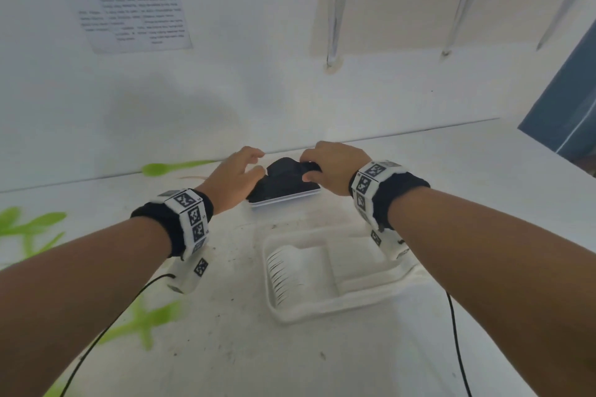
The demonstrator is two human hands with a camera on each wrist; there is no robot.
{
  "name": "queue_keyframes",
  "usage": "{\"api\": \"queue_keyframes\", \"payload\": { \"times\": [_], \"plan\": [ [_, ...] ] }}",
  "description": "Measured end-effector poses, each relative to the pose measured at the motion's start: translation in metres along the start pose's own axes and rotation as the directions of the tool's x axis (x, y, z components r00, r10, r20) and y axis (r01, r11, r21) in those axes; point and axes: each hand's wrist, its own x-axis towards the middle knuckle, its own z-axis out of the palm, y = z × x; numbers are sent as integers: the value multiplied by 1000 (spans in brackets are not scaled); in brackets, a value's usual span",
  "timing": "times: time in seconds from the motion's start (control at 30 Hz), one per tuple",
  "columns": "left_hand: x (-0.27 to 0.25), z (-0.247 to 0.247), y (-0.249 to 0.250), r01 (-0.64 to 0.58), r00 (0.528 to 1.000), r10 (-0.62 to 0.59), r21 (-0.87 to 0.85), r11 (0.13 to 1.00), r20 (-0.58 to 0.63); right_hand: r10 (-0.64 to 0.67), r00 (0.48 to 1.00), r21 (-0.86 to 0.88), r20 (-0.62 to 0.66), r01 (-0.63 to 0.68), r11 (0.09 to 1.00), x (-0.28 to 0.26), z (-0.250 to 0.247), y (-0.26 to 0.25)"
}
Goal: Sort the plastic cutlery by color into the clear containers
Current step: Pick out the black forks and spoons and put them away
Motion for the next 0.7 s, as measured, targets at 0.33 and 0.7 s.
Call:
{"api": "queue_keyframes", "payload": {
  "times": [0.33,0.7],
  "plan": [
    [50,20,-25,108,951,-236,496,861,201,-127,975,20,180,125,992,60,14,21],
    [56,33,-33,138,969,-218,479,867,116,-142,936,99,322,116,988,78,31,15]
  ]
}}
